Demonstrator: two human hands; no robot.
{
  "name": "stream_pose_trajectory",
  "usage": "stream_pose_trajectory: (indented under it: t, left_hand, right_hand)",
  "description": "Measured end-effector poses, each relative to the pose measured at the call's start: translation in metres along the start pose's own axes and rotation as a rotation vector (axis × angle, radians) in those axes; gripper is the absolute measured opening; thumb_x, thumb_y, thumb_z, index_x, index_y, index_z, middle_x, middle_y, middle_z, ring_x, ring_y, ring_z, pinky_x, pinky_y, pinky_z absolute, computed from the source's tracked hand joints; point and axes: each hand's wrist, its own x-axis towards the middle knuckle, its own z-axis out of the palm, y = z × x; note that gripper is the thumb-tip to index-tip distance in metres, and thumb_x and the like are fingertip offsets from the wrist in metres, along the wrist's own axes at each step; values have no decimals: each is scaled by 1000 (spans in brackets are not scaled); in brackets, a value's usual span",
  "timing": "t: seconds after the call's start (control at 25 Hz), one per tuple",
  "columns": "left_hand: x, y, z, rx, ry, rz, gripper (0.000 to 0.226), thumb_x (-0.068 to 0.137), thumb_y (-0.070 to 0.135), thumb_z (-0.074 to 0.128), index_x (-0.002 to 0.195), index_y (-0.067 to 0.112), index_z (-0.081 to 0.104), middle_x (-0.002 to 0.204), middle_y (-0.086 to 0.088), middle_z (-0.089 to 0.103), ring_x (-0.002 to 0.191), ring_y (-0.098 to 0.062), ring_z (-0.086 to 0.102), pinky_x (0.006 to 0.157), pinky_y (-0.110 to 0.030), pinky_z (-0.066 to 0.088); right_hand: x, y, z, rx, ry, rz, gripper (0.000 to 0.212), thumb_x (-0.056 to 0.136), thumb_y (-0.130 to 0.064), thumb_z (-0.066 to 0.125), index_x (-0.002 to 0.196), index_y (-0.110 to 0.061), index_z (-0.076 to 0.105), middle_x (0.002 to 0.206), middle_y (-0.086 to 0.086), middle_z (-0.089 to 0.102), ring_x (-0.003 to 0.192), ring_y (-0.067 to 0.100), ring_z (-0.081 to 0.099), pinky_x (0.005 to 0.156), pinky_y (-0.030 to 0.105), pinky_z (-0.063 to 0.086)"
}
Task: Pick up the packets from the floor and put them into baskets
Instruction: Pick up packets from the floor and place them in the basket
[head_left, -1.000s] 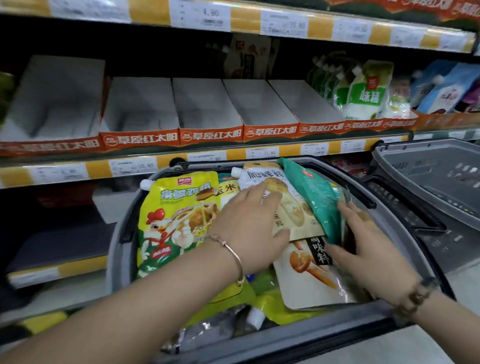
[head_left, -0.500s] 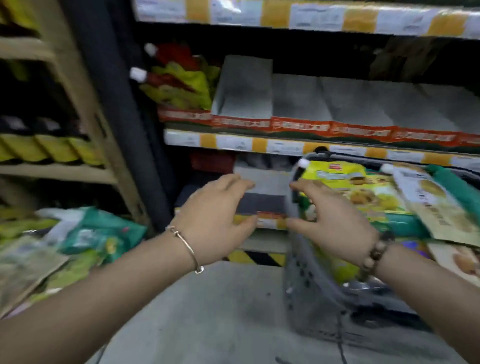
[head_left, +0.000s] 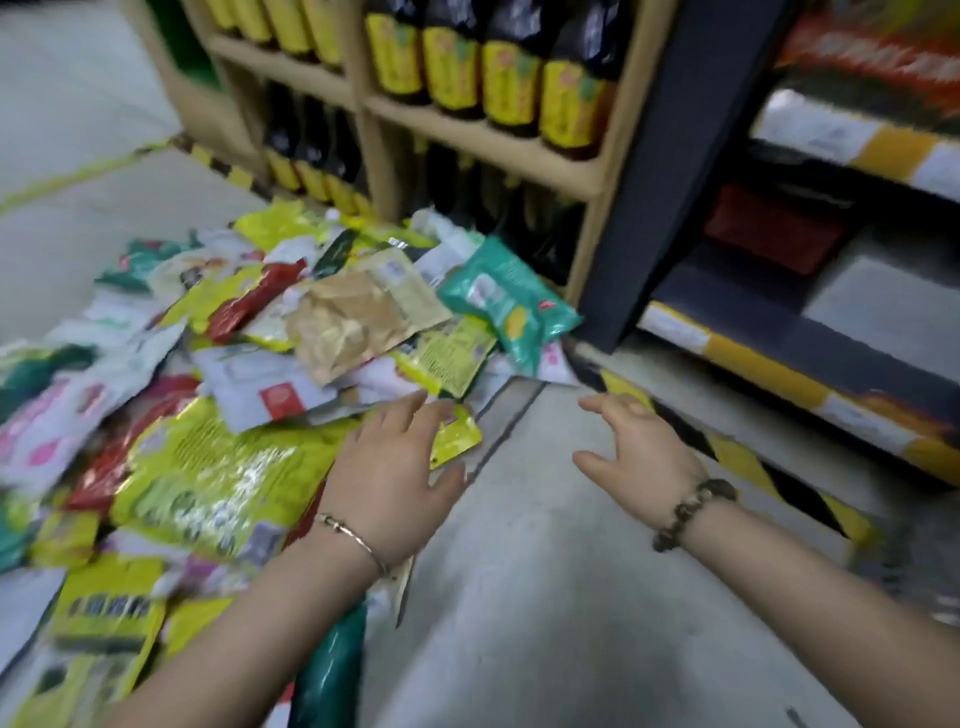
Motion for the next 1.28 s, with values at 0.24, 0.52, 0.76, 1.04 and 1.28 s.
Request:
stream_pose_trajectory:
  t: [0.24, 0.52, 0.76, 1.04, 1.28]
  left_hand:
    - [-59, -95, 49, 57, -100, -332, 62, 81, 47, 40, 139, 24, 40, 149, -3, 34, 130, -25, 39, 104, -35, 30]
    - [-98, -137, 88, -118, -76, -392, 46, 83, 22, 63, 128, 14, 55, 137, -6, 49, 124, -27, 47, 101, -40, 38]
    - [-104, -139, 105, -156, 13, -403, 37, 81, 22, 54, 116, 17, 63, 129, -2, 56, 122, -23, 50, 106, -51, 27]
    - [-95, -142, 97, -208, 37, -402, 35, 78, 8, 49, 107, 17, 67, 120, -1, 63, 115, -20, 55, 100, -46, 31]
    - [-102, -130, 104, -114, 8, -281, 91, 72, 25, 75, 145, 29, 22, 150, -7, 32, 138, -20, 28, 111, -53, 11]
  right_hand:
    - [20, -32, 121, 73, -250, -31, 54, 82, -24, 62, 133, -21, 45, 138, 1, 44, 122, 18, 47, 98, 26, 37]
    - [40, -88, 224, 330, -389, 72, 49, 82, -25, 65, 128, -19, 50, 130, 2, 54, 114, 17, 53, 78, 19, 36]
    - [69, -107, 260, 310, -365, 271, 32, 72, -43, 76, 75, -23, 50, 103, 6, 55, 85, 23, 53, 75, 32, 43]
    - [55, -76, 230, 650, -297, 304, 31, 80, -8, 69, 60, -16, 47, 63, 0, 52, 64, 17, 50, 61, 26, 40]
    - [27, -31, 151, 1192, -309, 670, 17, 83, 5, 57, 72, -8, 55, 50, 1, 63, 43, 11, 60, 43, 18, 49]
